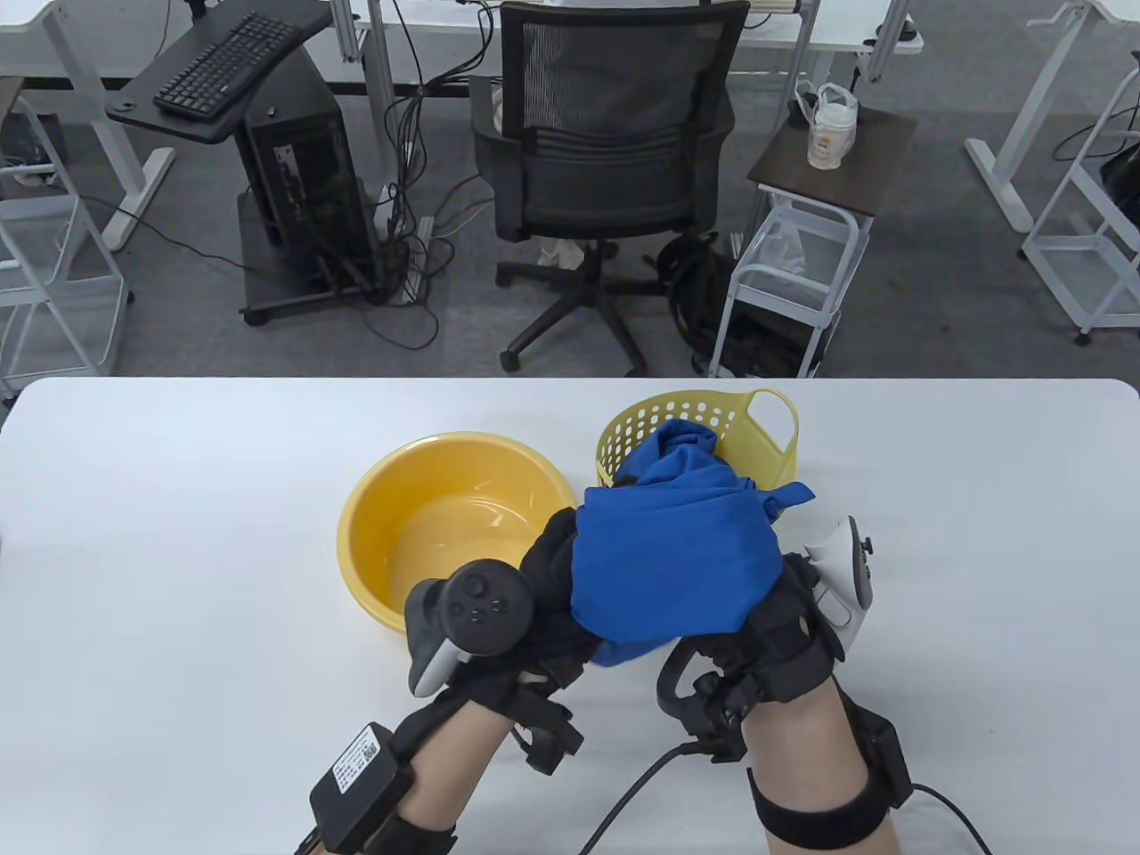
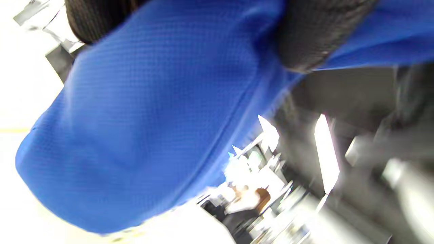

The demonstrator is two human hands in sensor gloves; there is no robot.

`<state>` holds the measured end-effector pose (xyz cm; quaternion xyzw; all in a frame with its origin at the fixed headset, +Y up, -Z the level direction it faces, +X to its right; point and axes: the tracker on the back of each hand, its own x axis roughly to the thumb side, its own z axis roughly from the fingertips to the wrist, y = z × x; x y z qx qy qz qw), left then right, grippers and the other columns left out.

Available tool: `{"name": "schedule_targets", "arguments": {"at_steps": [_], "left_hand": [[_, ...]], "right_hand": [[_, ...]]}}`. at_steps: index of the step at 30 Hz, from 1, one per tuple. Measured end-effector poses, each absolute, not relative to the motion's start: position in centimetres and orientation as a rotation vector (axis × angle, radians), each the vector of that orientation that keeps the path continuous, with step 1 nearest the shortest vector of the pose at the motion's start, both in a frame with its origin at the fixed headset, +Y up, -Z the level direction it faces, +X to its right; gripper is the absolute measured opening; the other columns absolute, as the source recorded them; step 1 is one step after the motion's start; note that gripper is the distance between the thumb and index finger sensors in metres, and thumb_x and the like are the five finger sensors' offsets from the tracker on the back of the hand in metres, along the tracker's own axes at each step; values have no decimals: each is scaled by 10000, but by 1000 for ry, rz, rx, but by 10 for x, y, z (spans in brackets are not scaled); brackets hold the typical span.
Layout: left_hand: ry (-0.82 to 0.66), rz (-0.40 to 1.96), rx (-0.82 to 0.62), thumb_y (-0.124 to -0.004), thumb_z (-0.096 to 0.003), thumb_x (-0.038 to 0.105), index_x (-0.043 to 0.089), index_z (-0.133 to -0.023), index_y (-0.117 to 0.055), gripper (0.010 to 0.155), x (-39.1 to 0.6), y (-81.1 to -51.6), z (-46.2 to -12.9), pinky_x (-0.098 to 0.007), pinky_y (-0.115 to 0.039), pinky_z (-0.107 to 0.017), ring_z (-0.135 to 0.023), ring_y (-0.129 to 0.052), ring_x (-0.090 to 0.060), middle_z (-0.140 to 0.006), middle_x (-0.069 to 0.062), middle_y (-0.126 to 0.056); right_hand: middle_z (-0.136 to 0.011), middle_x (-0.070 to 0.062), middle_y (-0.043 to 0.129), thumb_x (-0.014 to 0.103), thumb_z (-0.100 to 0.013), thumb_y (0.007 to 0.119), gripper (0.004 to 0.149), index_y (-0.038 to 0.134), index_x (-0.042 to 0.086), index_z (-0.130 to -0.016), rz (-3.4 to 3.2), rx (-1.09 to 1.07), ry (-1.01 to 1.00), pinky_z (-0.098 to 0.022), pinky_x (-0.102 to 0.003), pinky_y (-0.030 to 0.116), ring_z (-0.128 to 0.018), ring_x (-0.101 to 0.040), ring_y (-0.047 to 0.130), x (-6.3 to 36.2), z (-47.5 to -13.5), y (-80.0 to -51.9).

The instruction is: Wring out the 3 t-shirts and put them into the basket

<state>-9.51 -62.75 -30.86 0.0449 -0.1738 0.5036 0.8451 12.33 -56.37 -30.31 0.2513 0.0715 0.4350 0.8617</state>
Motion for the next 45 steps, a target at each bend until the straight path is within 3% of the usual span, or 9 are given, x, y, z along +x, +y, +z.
{"name": "schedule_targets", "arguments": {"at_steps": [6, 9, 13, 15, 19, 24, 30, 34, 45], "left_hand": [[-440, 1568, 74, -796, -633, 469, 385, -1120, -468, 593, -134, -617, -313, -444, -873, -595, -883, -891, -377, -1138, -144, -659], [-602, 1693, 79, -757, -649, 492, 416, -1129, -397, 605, -142, -605, -309, -436, -828, -677, -963, -829, -344, -1182, -97, -596], [-846, 1794, 85, -714, -656, 509, 437, -1139, -322, 626, -135, -592, -300, -416, -791, -743, -1025, -780, -311, -1218, -61, -540], [-885, 1823, 90, -725, -647, 501, 438, -1136, -327, 633, -130, -591, -296, -402, -801, -741, -1023, -776, -312, -1216, -57, -540], [-870, 1757, 144, -740, -644, 488, 423, -1138, -349, 633, -133, -587, -294, -404, -815, -724, -1009, -770, -336, -1209, -70, -550], [-742, 1387, 330, -798, -608, 509, 441, -1141, -420, 657, -145, -581, -292, -600, -561, -805, -1147, -477, -401, -1261, -58, -474], [-759, 1118, 33, -859, -558, 623, 352, -1201, -196, 962, -149, -587, -305, -639, -589, -785, -1152, -512, -452, -1305, -115, -392], [-871, 1519, -180, -810, -565, 716, 333, -1209, -164, 990, -152, -598, -314, -610, -664, -748, -1129, -560, -457, -1306, -150, -342], [-885, 1926, -584, -698, -555, 874, 302, -1198, -24, 1093, -151, -625, -329, -451, -834, -631, -1034, -642, -516, -1275, -231, -250]], "right_hand": [[-1030, -442, 593, 408, -669, 709, 575, 593, 35, -1091, 1242, 508, -100, -534, -627, 752, -789, -657, 740, 137, -305, -558], [-1069, -512, 377, 472, -658, 730, 785, 414, -62, -1138, 1357, 461, -96, -512, -838, 560, -865, -788, 457, 130, -310, -564], [-1053, -556, 208, 623, -659, 653, 1004, 129, -99, -1120, 1371, 520, 259, -406, -859, 632, -778, -878, 438, 103, -327, -590], [-1027, -574, 361, 646, -656, 662, 1038, 135, -124, -1113, 1096, 569, 548, -369, -620, 872, -653, -741, 817, 84, -333, -606], [-941, -465, 662, 434, -705, 718, 709, 377, 10, -1159, 909, 578, 564, -239, -374, 910, -420, -471, 985, 81, -337, -606], [-777, -325, 854, 278, -656, 804, 478, 663, 35, -1043, 969, 528, 298, -190, -329, 932, -360, -422, 1022, 111, -343, -596], [-782, -310, 834, 289, -659, 783, 477, 638, 49, -1046, 998, 398, -21, -214, -319, 915, -376, -399, 1002, 152, -343, -587], [-852, -293, 771, 307, -665, 756, 483, 587, 89, -1061, 1068, 304, -230, -296, -356, 895, -477, -426, 958, 167, -340, -586], [-950, -261, 791, 292, -589, 856, 476, 725, 158, -1027, 1376, 1054, -359, -434, -556, 821, -668, -533, 862, 102, -311, -555]]}}
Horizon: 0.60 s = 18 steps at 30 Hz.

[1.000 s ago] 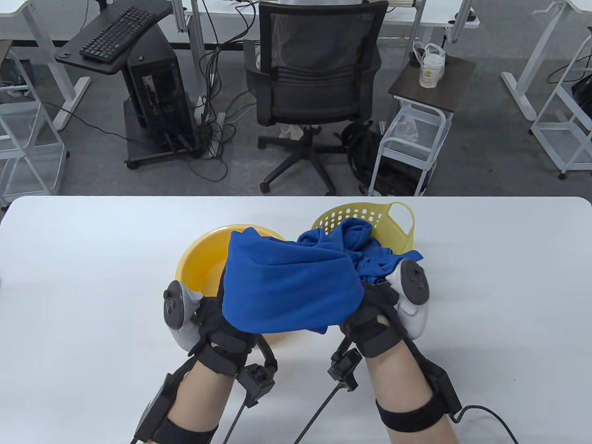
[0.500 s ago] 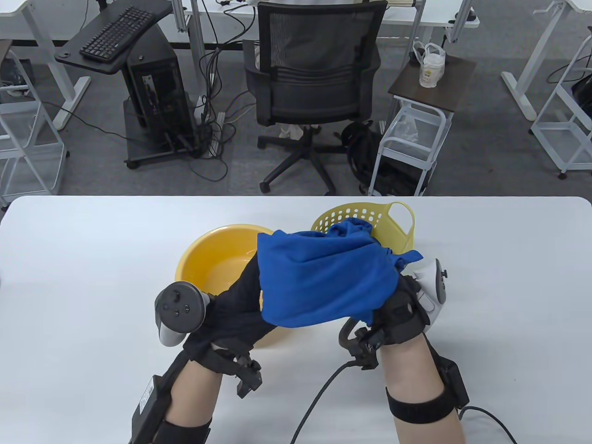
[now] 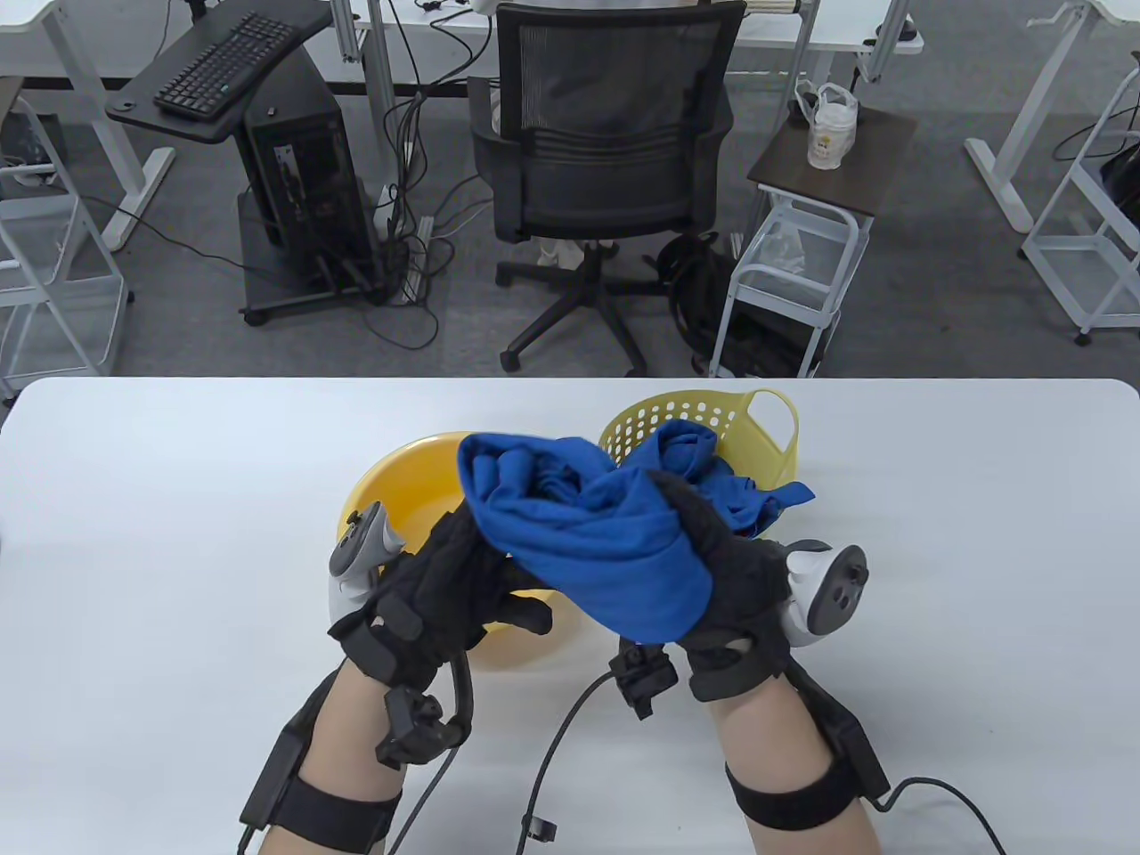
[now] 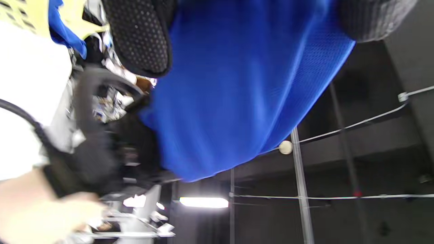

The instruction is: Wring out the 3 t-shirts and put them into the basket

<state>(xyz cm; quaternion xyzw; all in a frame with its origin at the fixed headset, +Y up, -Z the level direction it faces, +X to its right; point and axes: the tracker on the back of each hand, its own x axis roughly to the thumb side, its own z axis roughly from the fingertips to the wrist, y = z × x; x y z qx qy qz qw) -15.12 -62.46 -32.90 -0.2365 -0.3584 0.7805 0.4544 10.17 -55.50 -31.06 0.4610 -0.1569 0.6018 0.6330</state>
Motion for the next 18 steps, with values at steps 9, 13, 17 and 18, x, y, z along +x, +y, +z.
{"name": "schedule_targets", "arguments": {"at_steps": [9, 13, 17, 18], "left_hand": [[-932, 1901, -258, -841, -634, 531, 520, -1172, -354, 726, -159, -607, -326, -485, -840, -637, -1086, -651, -413, -1235, -42, -506], [-975, 1746, -113, -872, -602, 421, 583, -1044, -614, 537, -165, -592, -316, -527, -802, -679, -1126, -603, -395, -1230, 40, -545], [-1044, 1616, -122, -875, -580, 496, 556, -1005, -677, 473, -160, -591, -316, -541, -809, -672, -1107, -585, -419, -1226, 33, -566], [-1053, 1653, -149, -863, -578, 575, 530, -989, -705, 442, -157, -593, -317, -555, -814, -659, -1095, -584, -435, -1221, 18, -571]], "right_hand": [[-973, -232, 811, 330, -555, 870, 453, 812, 122, -953, 1315, 1011, -391, -578, -756, 644, -878, -605, 714, 102, -311, -559], [-1073, -258, 714, 366, -595, 823, 438, 788, 120, -956, 1252, 879, -156, -538, -835, 606, -917, -712, 639, 102, -337, -582], [-1024, -348, 716, 343, -623, 813, 430, 760, 76, -957, 1131, 817, 150, -360, -622, 843, -629, -691, 880, 98, -350, -598], [-999, -351, 745, 355, -618, 814, 434, 767, 80, -951, 1164, 781, 164, -320, -577, 870, -571, -666, 919, 101, -352, -598]]}}
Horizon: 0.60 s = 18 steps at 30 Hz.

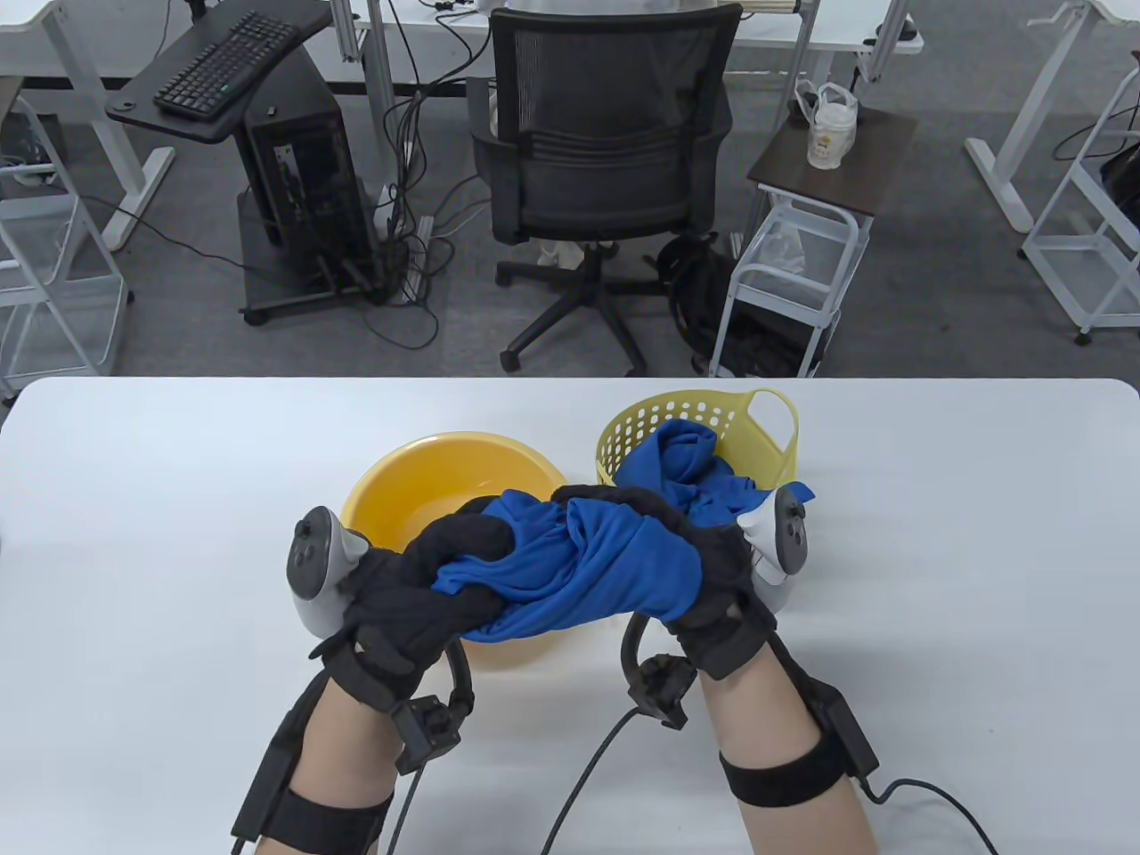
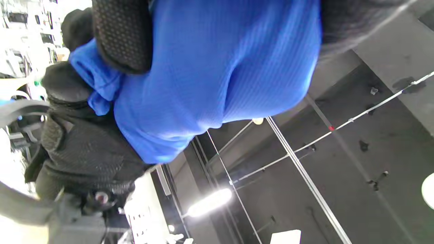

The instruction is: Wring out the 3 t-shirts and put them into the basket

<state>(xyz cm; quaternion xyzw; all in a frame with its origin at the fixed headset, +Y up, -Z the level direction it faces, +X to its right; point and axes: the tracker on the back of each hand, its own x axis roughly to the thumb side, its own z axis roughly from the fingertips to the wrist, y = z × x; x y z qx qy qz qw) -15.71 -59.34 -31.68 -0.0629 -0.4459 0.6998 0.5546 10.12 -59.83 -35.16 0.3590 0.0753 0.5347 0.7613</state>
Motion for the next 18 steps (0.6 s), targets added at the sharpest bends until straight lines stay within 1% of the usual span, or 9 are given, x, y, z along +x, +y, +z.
{"name": "schedule_targets", "arguments": {"at_steps": [2, 5, 7, 8, 11, 14, 15, 16, 18], "left_hand": [[-1044, 1719, -200, -867, -569, 627, 474, -923, -779, 396, -152, -597, -318, -588, -803, -647, -1083, -591, -449, -1189, 12, -616], [-990, 1714, -200, -854, -570, 669, 437, -773, -826, 309, -146, -600, -319, -576, -817, -632, -1048, -661, -416, -1108, 45, -695], [-906, 1654, -142, -871, -550, 678, 431, -690, -821, 288, -146, -599, -317, -551, -842, -605, -1002, -735, -395, -1042, 52, -749], [-870, 1604, -98, -873, -532, 697, 435, -683, -800, 311, -147, -597, -316, -536, -850, -595, -989, -755, -381, -1023, 42, -756], [-755, 1340, 68, -885, -449, 756, 454, -795, -715, 490, -151, -590, -310, -478, -868, -569, -952, -799, -368, -1019, -7, -750], [-688, 1028, 176, -872, -387, 816, 459, -1043, -464, 850, -147, -584, -303, -419, -878, -549, -931, -824, -334, -1054, -6, -717], [-677, 953, 188, -883, -379, 812, 432, -1104, -380, 960, -143, -582, -299, -418, -872, -540, -928, -817, -339, -1072, -21, -693], [-669, 873, 202, -900, -366, 801, 338, -1186, -290, 1122, -138, -581, -297, -420, -867, -538, -928, -814, -341, -1091, -38, -676], [-647, 705, 245, -903, -362, 798, 360, -1185, -162, 1191, -131, -578, -291, -419, -861, -555, -941, -801, -340, -1135, -58, -626]], "right_hand": [[-990, -352, 747, 371, -628, 803, 437, 756, 92, -961, 1196, 798, 189, -290, -523, 880, -531, -633, 932, 106, -352, -596], [-965, -357, 749, 387, -624, 829, 456, 750, 99, -969, 1211, 780, 255, -277, -476, 872, -488, -590, 919, 110, -354, -596], [-946, -362, 748, 353, -615, 863, 462, 749, 86, -974, 1222, 761, 286, -269, -450, 861, -476, -562, 905, 113, -355, -596], [-939, -354, 743, 327, -605, 882, 472, 743, 70, -976, 1242, 737, 279, -272, -445, 849, -482, -554, 886, 114, -356, -596], [-894, -348, 760, 281, -574, 922, 491, 758, 28, -962, 1371, 627, 188, -249, -421, 831, -441, -533, 858, 120, -357, -597], [-878, -350, 757, 266, -565, 937, 505, 754, 16, -964, 1478, 573, 145, -241, -408, 825, -425, -523, 852, 123, -356, -595], [-873, -349, 761, 265, -559, 943, 508, 760, 14, -960, 1513, 554, 112, -235, -404, 825, -417, -521, 854, 124, -355, -593], [-868, -348, 764, 267, -556, 947, 512, 760, 16, -961, 1548, 548, 83, -230, -397, 825, -411, -516, 855, 124, -354, -591], [-862, -341, 772, 273, -549, 953, 517, 766, 21, -959, 1620, 526, 28, -220, -383, 828, -396, -505, 861, 125, -351, -589]]}}
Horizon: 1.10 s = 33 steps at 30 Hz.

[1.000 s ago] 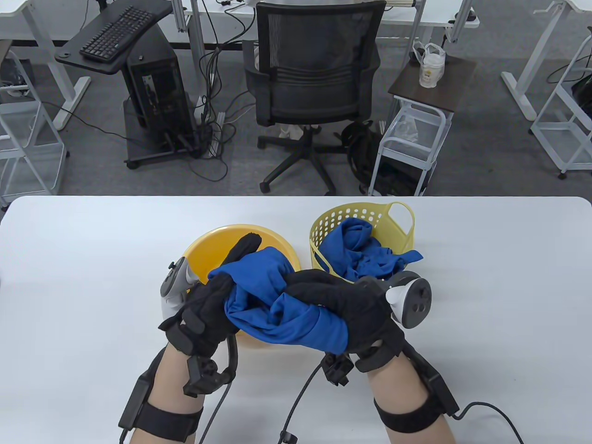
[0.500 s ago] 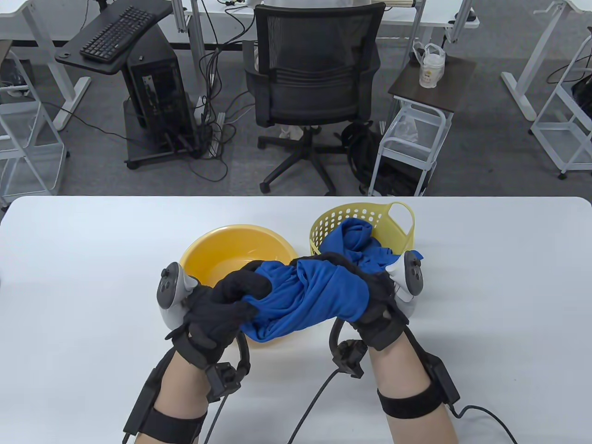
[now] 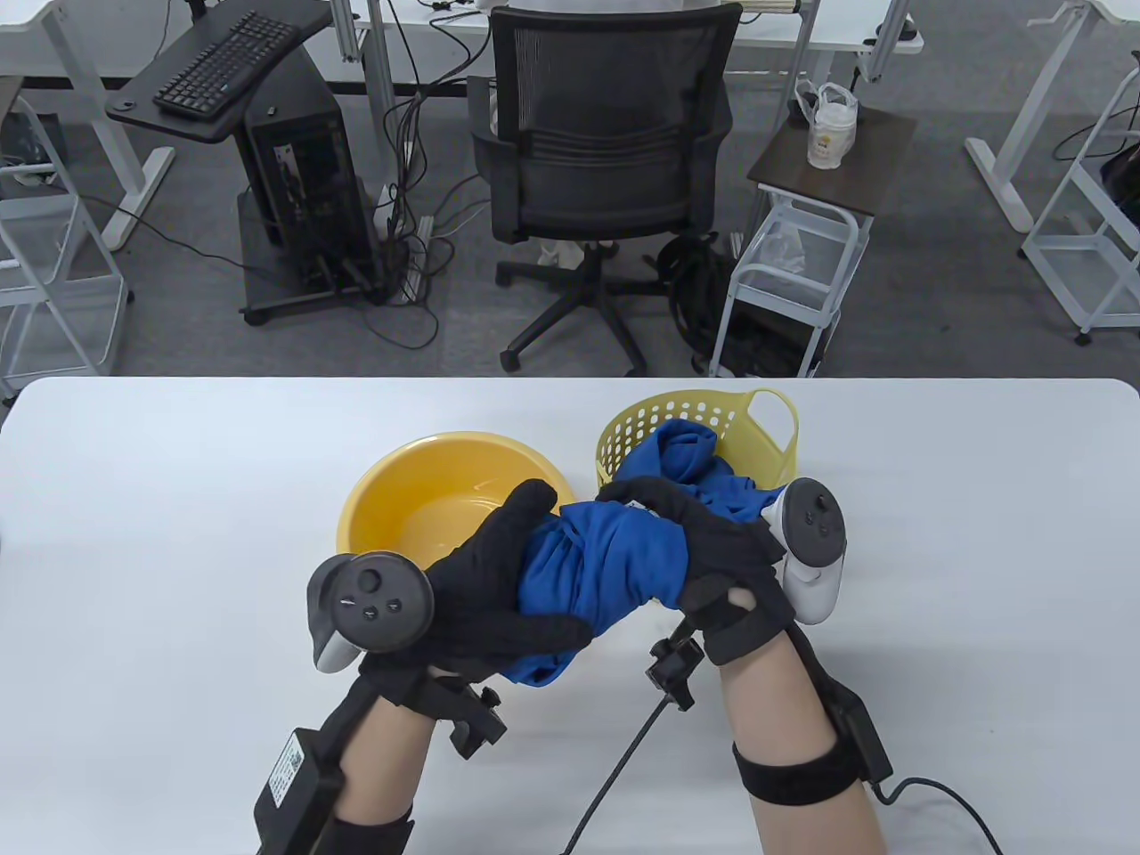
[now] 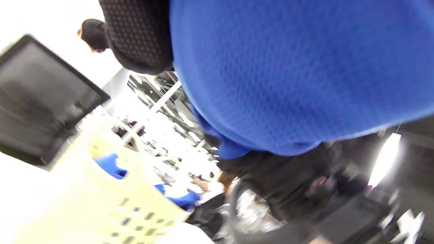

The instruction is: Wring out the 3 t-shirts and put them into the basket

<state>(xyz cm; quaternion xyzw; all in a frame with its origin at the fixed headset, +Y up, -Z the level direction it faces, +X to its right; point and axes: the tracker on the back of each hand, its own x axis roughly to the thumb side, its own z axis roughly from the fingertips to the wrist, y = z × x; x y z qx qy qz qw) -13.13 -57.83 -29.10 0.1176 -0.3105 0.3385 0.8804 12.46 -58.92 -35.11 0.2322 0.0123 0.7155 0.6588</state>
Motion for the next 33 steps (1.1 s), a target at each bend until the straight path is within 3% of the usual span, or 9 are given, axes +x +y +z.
{"name": "schedule_targets", "arguments": {"at_steps": [5, 7, 9, 13, 18, 21, 24, 29, 33], "left_hand": [[-618, 463, 327, -909, -365, 782, 415, -1157, -93, 1195, -106, -585, -283, -508, -806, -656, -1020, -737, -365, -1248, -116, -440], [-630, 488, 337, -918, -424, 731, 478, -1159, -212, 1051, -99, -590, -283, -543, -803, -650, -1001, -760, -378, -1269, -137, -382], [-590, 510, 375, -875, -494, 686, 540, -1140, -320, 865, -98, -590, -283, -506, -874, -591, -881, -893, -344, -1227, -130, -538], [-587, 886, 268, -866, -561, 566, 561, -1114, -474, 677, -118, -592, -292, -502, -885, -532, -781, -938, -351, -1176, -66, -659], [-539, 1208, 177, -838, -593, 546, 548, -1122, -466, 647, -151, -600, -311, -498, -873, -547, -800, -913, -344, -1182, -65, -633], [-507, 1516, 102, -815, -614, 544, 530, -1132, -439, 641, -166, -607, -319, -492, -865, -556, -809, -896, -342, -1184, -82, -599], [-558, 1735, -48, -781, -640, 561, 522, -1147, -390, 641, -171, -610, -323, -475, -866, -573, -828, -883, -330, -1193, -92, -565], [-678, 1986, -452, -745, -665, 576, 488, -1172, -359, 642, -156, -620, -326, -463, -872, -582, -843, -879, -330, -1204, -129, -525], [-706, 1890, -536, -716, -684, 591, 468, -1188, -343, 639, -141, -627, -327, -454, -868, -585, -858, -868, -325, -1223, -125, -494]], "right_hand": [[-812, -320, 802, 298, -531, 969, 530, 783, 25, -945, 1749, 489, -73, -151, -312, 825, -313, -448, 871, 124, -347, -587], [-804, -316, 806, 302, -525, 975, 537, 785, 26, -945, 1759, 473, -74, -140, -302, 820, -300, -441, 867, 125, -347, -587], [-813, -322, 800, 294, -530, 969, 547, 770, 22, -962, 1758, 449, -38, -146, -307, 822, -306, -449, 864, 127, -348, -589], [-897, -338, 745, 308, -559, 942, 615, 688, 11, -1034, 1511, 492, 65, -212, -350, 823, -378, -493, 833, 122, -352, -597], [-1057, -426, 558, 383, -634, 828, 727, 493, -16, -1141, 1207, 573, 51, -376, -460, 809, -525, -596, 755, 113, -351, -601], [-1151, -371, 463, 293, -636, 823, 648, 485, 132, -1166, 1153, 763, -187, -490, -643, 715, -709, -672, 699, 112, -343, -588], [-1216, -238, 398, 88, -611, 806, 593, 553, 252, -1122, 1503, 1088, -365, -602, -767, 574, -899, -669, 595, 102, -324, -567], [-1203, -90, 93, 269, -547, 929, 979, 101, 345, -1063, 2282, 1060, -1052, -699, -772, 454, -1064, -599, 354, 74, -298, -573], [-1164, -84, 7, 332, -493, 976, 1082, 24, 351, -1007, 2184, 1003, -1190, -723, -762, 348, -1071, -560, 242, 78, -301, -582]]}}
